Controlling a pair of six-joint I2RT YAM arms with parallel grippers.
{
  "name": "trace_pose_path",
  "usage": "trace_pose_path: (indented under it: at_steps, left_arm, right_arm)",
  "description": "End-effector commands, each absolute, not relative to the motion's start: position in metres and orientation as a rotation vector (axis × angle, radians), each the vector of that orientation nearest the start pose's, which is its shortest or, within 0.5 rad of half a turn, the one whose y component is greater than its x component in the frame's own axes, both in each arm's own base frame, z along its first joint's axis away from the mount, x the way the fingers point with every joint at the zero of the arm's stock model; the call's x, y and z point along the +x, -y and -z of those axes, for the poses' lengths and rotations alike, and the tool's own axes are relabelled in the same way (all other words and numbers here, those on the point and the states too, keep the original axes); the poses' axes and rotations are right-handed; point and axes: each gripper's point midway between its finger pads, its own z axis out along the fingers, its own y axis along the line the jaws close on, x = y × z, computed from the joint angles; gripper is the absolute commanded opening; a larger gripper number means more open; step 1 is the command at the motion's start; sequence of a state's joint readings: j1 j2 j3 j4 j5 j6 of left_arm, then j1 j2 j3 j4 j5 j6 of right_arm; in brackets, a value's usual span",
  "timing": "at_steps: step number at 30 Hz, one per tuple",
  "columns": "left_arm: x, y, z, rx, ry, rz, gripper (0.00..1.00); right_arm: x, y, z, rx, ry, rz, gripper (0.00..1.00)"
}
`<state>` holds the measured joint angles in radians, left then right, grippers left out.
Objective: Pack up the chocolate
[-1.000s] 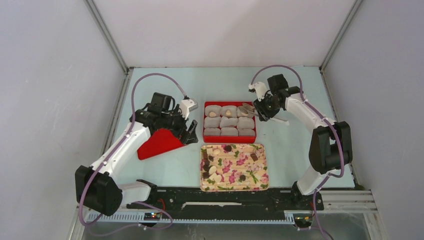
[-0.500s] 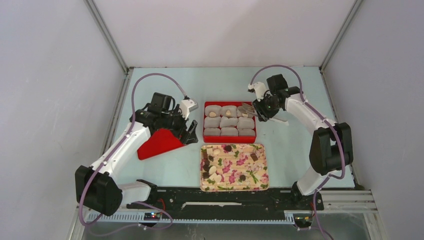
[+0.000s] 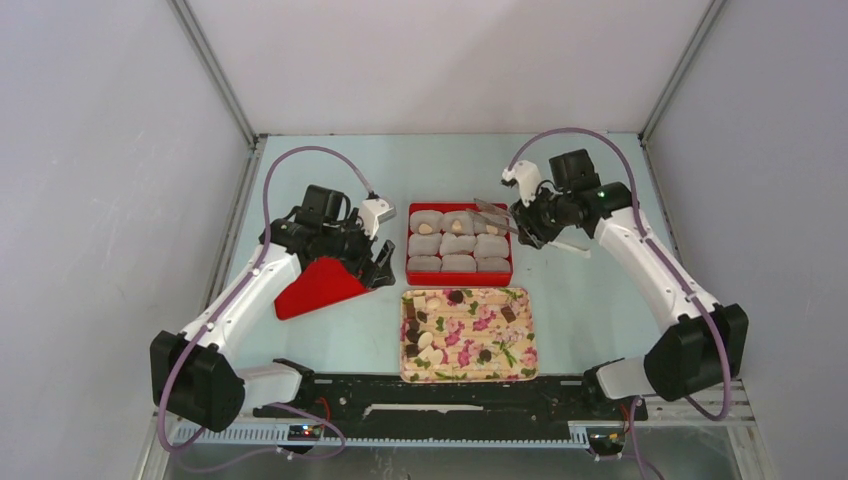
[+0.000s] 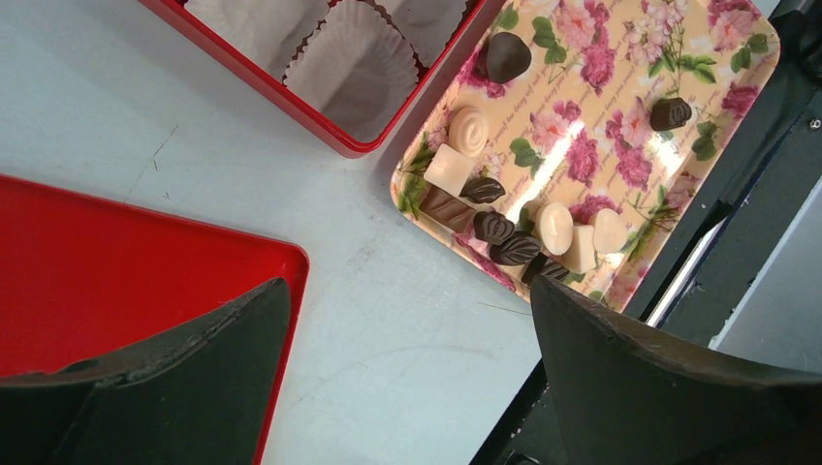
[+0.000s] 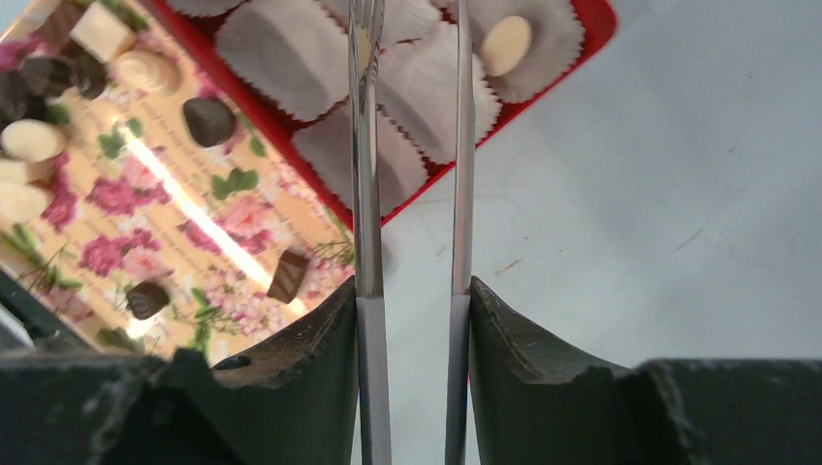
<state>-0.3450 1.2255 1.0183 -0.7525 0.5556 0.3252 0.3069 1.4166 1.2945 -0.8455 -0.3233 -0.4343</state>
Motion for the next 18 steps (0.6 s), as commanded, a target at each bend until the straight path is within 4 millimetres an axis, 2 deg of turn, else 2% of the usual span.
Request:
trace_pose_path:
  at_steps: [1,4,8,18]
  left_arm:
    - [0.252,0.176,-0.183,1.044,-2.159,0.671,1.00]
    - [0.252,0.176,-0.182,1.045,-2.161,0.668,1.00]
    - [0.253,0.176,-0.181,1.046,-2.162,0.663,1.00]
    - [0.253,0.172,-0.181,1.044,-2.159,0.629,1.00]
  right_arm:
    - [0.276,-0.158,-0.193,-1.190,-2.163,-0.436,0.42]
    - [0.239,-0.175,-0.187,-1.378,-2.077,-0.507,0.43]
    - [0.197,-0.192,-0.169,-1.616,-1.996,-0.554,0.43]
    - [0.151,-0.211,-0.135,-1.982,-1.931,-0.591,0.46]
